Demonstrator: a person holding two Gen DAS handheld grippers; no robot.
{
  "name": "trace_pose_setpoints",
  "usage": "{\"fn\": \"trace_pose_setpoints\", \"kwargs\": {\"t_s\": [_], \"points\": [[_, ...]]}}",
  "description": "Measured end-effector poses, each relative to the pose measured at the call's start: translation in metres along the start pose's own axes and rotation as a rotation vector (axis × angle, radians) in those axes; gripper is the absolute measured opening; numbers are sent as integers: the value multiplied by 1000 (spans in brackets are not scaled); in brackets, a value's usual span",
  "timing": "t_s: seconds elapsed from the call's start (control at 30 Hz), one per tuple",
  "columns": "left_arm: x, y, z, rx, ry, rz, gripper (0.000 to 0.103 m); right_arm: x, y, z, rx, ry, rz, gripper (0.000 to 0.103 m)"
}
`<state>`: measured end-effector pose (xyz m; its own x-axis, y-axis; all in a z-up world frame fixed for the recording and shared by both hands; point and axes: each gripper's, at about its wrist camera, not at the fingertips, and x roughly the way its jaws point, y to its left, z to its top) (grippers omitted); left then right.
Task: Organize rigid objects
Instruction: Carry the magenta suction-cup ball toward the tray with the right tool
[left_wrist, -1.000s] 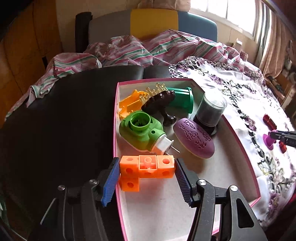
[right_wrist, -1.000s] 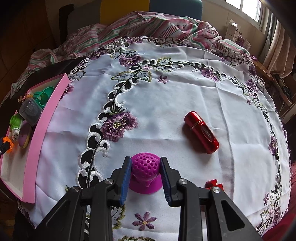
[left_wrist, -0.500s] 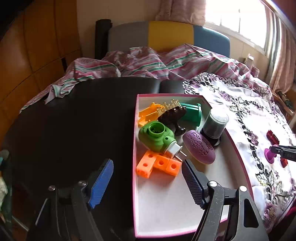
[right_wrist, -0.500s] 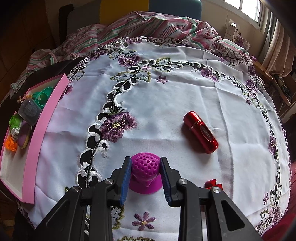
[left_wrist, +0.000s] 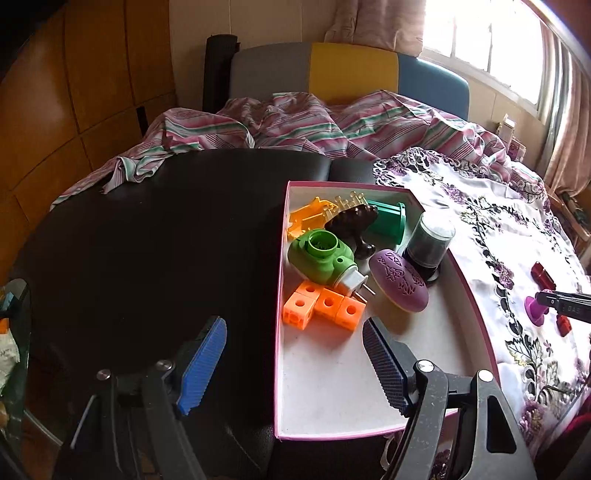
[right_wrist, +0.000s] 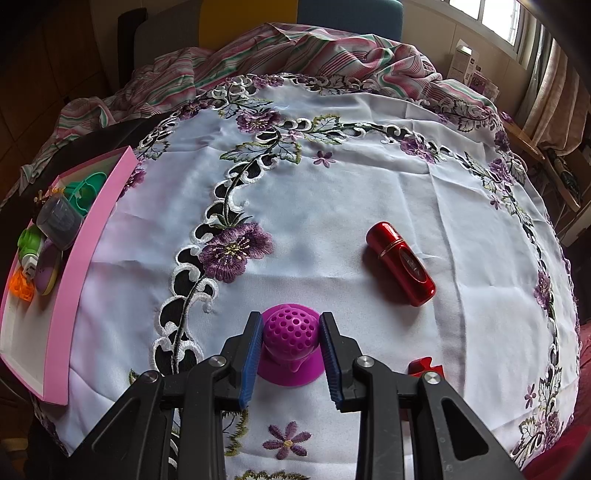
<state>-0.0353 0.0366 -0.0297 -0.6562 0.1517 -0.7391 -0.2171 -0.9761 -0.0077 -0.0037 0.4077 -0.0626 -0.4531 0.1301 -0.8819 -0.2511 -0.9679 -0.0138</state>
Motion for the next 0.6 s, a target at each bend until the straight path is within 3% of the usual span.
{"fn": "trace_pose_setpoints", "kwargs": {"t_s": [0.6], "points": [[-4,18,-6,-32,3,21,77,-24,10,5,21,-79,86,30]]}}
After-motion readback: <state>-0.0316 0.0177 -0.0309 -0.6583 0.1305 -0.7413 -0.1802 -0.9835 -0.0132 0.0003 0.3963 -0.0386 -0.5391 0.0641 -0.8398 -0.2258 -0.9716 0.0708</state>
